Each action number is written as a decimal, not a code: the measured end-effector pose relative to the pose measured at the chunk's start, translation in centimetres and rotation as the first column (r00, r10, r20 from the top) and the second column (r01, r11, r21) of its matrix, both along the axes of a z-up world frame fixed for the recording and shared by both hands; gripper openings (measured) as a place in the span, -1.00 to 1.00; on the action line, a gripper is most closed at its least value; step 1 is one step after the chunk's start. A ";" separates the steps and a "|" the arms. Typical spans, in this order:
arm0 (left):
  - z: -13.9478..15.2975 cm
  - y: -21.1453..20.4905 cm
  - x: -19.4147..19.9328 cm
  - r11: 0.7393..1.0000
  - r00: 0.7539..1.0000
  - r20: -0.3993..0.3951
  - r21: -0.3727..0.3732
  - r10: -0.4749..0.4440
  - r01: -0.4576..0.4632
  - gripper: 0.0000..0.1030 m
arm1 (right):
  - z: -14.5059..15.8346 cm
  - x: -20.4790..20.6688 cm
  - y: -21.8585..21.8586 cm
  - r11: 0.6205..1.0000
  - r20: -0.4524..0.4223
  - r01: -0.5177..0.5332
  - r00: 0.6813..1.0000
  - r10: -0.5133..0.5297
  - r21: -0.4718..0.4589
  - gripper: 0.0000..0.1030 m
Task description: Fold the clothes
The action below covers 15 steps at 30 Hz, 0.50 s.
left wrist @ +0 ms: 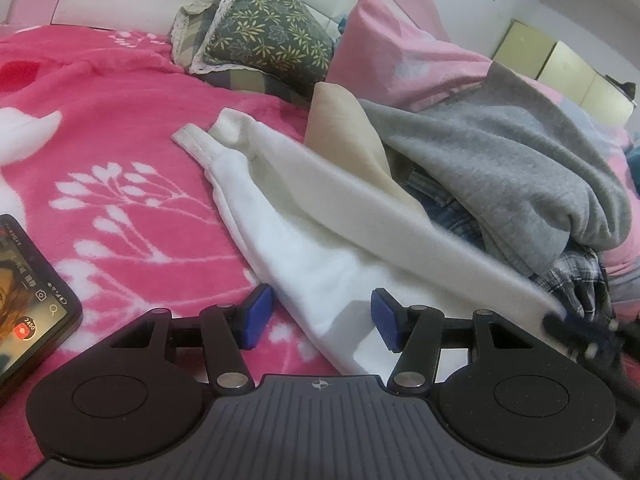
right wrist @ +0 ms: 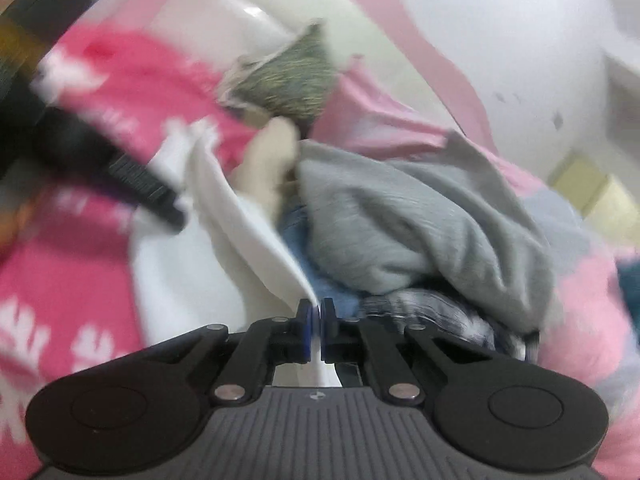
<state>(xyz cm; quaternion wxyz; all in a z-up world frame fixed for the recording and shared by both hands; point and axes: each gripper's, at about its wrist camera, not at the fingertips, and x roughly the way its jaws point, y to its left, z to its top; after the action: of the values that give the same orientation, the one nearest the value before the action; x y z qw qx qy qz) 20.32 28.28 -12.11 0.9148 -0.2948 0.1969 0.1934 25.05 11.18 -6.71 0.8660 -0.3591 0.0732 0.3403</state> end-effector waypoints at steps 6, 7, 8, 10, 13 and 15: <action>0.0 -0.1 0.0 1.000 1.000 -0.007 0.009 -0.001 0.001 0.08 | 0.4 4.8 0.1 0.986 -0.114 0.110 0.989 -0.096 0.121 -0.92; 0.0 -0.1 0.0 1.000 1.000 -0.009 0.012 -0.001 0.001 0.08 | 0.0 5.6 0.4 0.984 -0.131 0.122 0.986 -0.104 0.131 -0.90; 0.0 -0.1 0.0 1.000 1.000 -0.011 0.014 -0.001 0.002 0.08 | -0.1 6.3 0.5 0.980 -0.160 0.135 0.981 -0.111 0.147 -0.88; 0.0 -0.1 -0.1 1.000 1.000 -0.010 0.011 -0.001 0.002 0.08 | 0.6 7.4 -0.4 0.961 -0.263 0.162 0.960 -0.100 0.225 -0.88; 0.0 -0.1 -0.1 1.000 1.000 -0.010 0.010 -0.001 0.001 0.08 | 2.4 8.9 -3.3 0.891 -0.429 0.231 0.902 -0.046 0.391 -0.83; 0.0 -0.1 -0.1 1.000 1.000 -0.010 0.010 -0.001 0.001 0.08 | 3.3 9.5 -5.3 0.831 -0.445 0.288 0.894 -0.055 0.476 -0.81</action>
<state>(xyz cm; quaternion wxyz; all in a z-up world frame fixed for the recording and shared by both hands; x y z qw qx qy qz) 20.23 28.18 -12.12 0.9154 -0.2892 0.2007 0.1954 34.55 5.84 -3.38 0.9229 -0.0177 0.1906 0.3342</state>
